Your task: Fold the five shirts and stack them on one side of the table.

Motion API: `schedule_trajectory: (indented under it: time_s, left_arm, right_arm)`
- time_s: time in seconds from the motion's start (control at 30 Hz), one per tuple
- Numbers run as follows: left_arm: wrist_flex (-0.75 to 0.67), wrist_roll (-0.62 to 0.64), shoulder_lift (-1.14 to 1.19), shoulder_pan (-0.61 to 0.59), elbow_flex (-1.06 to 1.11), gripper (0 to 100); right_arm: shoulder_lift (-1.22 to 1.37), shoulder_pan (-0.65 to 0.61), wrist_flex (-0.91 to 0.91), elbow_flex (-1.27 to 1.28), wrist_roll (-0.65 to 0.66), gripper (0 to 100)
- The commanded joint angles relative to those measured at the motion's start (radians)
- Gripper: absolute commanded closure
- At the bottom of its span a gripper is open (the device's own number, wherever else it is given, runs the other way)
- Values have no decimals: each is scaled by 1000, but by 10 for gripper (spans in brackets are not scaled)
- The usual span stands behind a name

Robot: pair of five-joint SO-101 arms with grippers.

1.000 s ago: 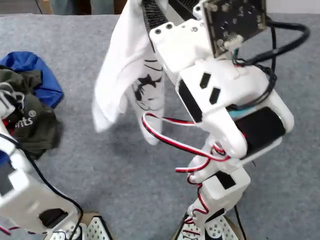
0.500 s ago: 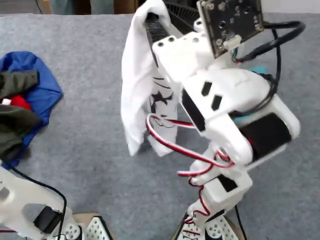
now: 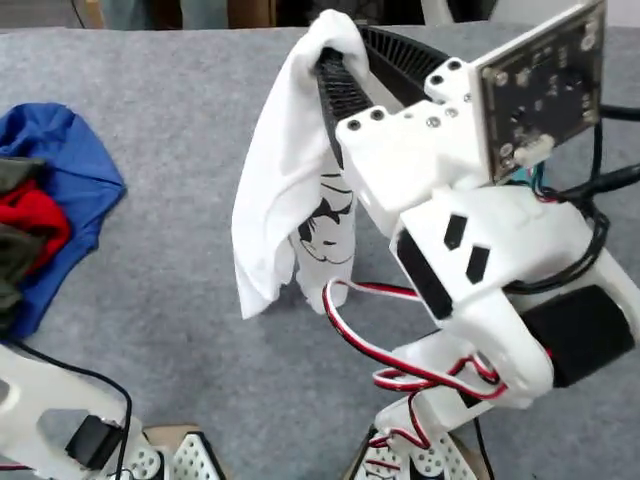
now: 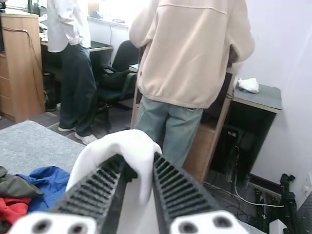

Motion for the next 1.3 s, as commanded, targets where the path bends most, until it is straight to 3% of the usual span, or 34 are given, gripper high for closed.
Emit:
schedule_trajectory:
  time_s: [0.0,0.3,0.5,0.63,0.8,1.0,1.17,1.27]
  left_arm:
    - [86,12,-68,-5,-202,787]
    - [87,9,-83,-117,-243,786]
    - [86,9,-17,-176,-248,786]
    - [86,9,21,-220,-252,786]
    - [86,-38,23,-243,-243,786]
    - [87,-54,23,-237,-246,787]
    - [92,-54,21,-223,-245,788]
    - [92,-55,21,-217,-252,788]
  right_arm:
    - [-21,-55,5,-15,2,983]
    - [-21,-247,-61,209,-5,983]
    - [-21,-379,-358,386,-2,983]
    - [-22,-396,-528,473,-5,983]
    - [-19,-270,-434,618,-3,983]
    - [-7,-51,-230,981,0,983]
    - [-2,78,-199,1231,14,982]
    - [-5,133,-187,1377,87,982]
